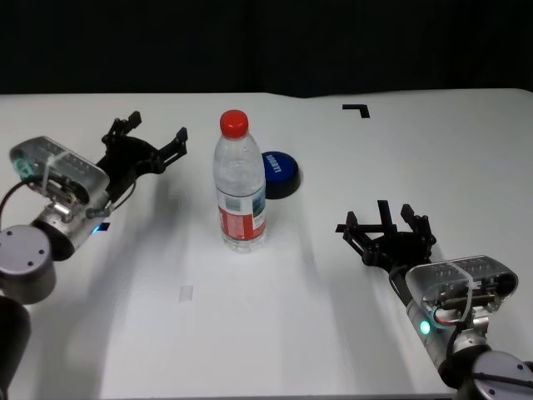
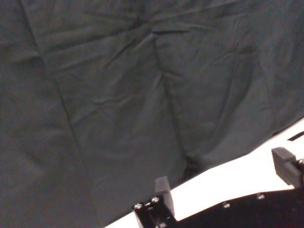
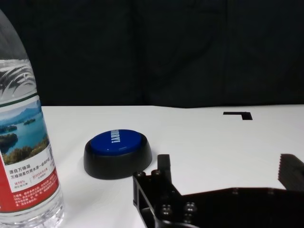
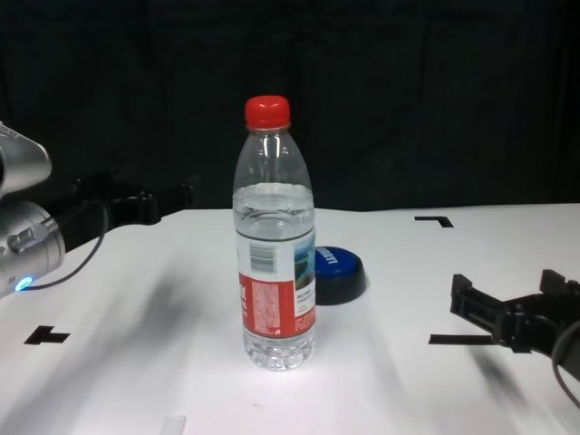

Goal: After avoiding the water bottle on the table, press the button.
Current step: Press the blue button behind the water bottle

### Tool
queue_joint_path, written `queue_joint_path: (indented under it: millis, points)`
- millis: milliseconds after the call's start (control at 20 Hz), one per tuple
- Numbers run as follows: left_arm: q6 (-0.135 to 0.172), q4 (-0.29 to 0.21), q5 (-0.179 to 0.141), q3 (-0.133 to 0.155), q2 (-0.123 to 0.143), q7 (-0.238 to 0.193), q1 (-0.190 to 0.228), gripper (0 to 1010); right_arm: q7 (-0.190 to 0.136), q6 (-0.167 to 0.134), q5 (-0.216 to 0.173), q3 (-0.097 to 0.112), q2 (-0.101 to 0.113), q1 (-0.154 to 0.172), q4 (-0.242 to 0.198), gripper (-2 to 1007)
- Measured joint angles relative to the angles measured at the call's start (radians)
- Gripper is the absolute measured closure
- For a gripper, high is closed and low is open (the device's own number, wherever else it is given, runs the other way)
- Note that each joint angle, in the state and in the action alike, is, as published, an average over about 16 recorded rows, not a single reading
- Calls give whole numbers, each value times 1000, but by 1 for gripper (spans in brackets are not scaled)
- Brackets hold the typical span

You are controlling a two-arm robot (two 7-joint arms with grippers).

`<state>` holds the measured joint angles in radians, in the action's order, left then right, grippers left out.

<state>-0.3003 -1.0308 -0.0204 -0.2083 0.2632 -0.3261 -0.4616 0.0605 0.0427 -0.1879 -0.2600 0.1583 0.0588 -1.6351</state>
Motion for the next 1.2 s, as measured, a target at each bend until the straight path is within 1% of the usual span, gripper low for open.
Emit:
queue_joint_path:
  millis: [600, 1200]
  points:
    - [-52, 140, 4, -31, -28, -21, -91, 7, 0, 0, 0, 0, 0, 0, 0, 2]
    - [-95, 251, 5, -50, -55, -41, -158, 7, 0, 0, 0, 0, 0, 0, 0, 2]
